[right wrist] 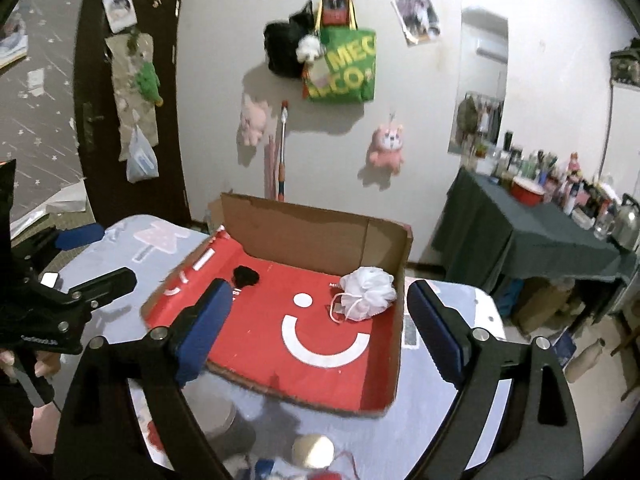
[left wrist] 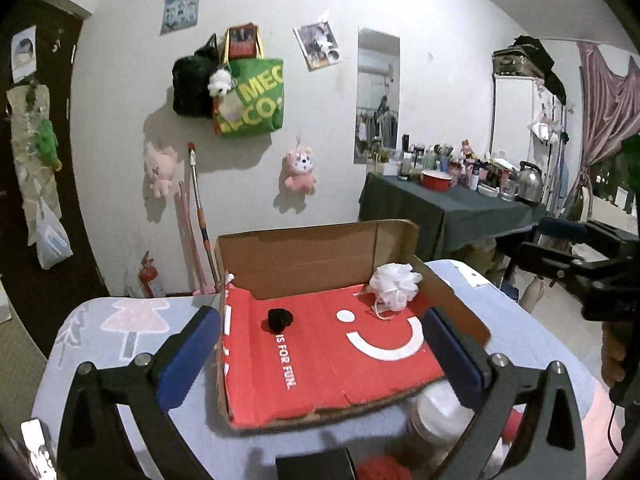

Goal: Organize soft objects
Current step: 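Move both grippers back toward the soft items on the table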

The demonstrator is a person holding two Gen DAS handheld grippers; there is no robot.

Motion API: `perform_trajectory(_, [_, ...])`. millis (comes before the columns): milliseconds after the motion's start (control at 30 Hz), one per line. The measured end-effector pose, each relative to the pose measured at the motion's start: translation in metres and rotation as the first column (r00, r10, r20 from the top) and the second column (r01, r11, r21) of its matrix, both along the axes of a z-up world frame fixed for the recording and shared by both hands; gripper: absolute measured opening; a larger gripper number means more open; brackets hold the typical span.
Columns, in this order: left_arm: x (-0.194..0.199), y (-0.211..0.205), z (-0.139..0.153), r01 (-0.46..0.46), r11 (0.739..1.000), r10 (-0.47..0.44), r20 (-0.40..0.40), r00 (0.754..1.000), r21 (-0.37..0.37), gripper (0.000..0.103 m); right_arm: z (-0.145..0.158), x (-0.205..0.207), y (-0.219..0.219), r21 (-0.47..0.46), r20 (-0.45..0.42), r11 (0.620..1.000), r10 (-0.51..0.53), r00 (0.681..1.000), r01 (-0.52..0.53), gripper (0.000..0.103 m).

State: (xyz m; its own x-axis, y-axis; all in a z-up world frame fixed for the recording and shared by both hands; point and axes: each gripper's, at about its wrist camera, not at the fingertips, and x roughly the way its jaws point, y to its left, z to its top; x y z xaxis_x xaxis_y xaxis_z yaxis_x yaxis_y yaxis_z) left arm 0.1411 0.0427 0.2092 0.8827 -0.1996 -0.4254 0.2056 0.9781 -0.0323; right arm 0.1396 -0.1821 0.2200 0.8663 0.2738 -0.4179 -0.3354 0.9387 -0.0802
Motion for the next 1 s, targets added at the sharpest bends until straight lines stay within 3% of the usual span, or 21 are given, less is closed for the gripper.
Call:
perform_trajectory(267, [-0.068,-0.008,-0.013,-0.012,1.000,0.014,0.079,0.997,-0.023,0.103,-0.025,-0.085,-0.010,0.058,0.090,0.998,-0.022,0.996,0.017,0.096])
perform_trajectory(533, [-0.111,-0.021,-0.047,-0.004,1.000,0.007,0.117,0.993,-0.026,0.103,-0.065,-0.137,-0.009,0.049,0.157,0.996,-0.083,0.984,0.077,0.096])
perform_trajectory(733, [-0.131,-0.027,-0.078,0.010,0.999,-0.004,0.113,0.994,-0.052,0.103,-0.105,-0.154,-0.013,0.114,0.109,0.992,-0.071,0.991,0.059,0.096])
perform_trajectory(1000, [-0.129,-0.031,-0.130,0.002,1.000,-0.001,0.013,1.000,-0.029,0.103,-0.164,-0.150,-0.011,0.075,0.054,0.989,-0.128,0.990,0.124,0.096])
